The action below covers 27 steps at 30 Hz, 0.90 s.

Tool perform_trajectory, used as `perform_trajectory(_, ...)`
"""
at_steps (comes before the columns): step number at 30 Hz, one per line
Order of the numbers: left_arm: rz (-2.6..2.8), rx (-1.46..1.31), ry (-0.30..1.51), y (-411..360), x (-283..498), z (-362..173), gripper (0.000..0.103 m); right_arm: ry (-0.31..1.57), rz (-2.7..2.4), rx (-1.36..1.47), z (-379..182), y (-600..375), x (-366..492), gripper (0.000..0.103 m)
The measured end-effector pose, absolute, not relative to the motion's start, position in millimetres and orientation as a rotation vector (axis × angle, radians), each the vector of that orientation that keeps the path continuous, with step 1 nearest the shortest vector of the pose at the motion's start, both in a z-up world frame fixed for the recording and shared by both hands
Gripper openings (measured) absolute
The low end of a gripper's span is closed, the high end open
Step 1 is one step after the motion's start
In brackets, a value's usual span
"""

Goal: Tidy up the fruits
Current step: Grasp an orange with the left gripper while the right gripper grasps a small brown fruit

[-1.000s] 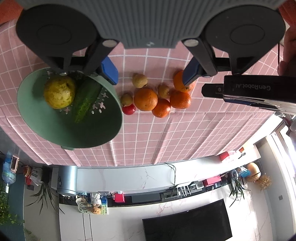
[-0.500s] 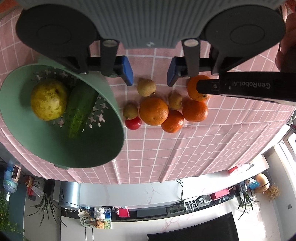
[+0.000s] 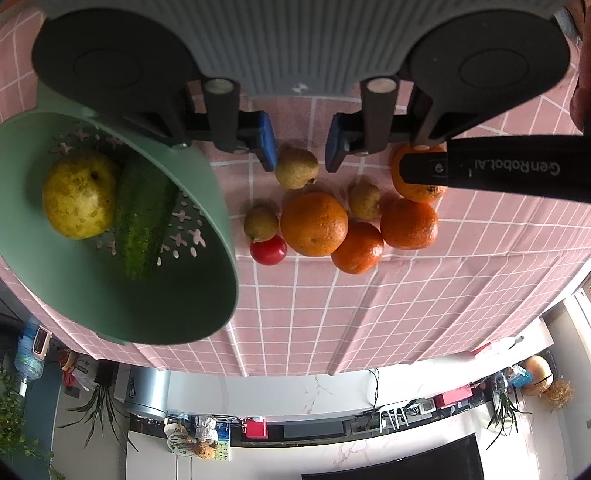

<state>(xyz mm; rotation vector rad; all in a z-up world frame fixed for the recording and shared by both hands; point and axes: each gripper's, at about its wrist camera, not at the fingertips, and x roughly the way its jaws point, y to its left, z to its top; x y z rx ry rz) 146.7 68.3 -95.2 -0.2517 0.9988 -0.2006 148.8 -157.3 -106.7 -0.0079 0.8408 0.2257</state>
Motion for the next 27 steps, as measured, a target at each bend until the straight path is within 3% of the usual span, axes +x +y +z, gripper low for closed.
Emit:
perform_trajectory(12,-0.202,-0.250,0.990,68,144,-94,0.046,0.828,0.203,-0.021,-107,-154,149,0.022)
perform_trajectory(27,-0.234,-0.318,0.920,65,120,-56,0.046,0.787,0.288,0.032,-60,-176,116,0.022)
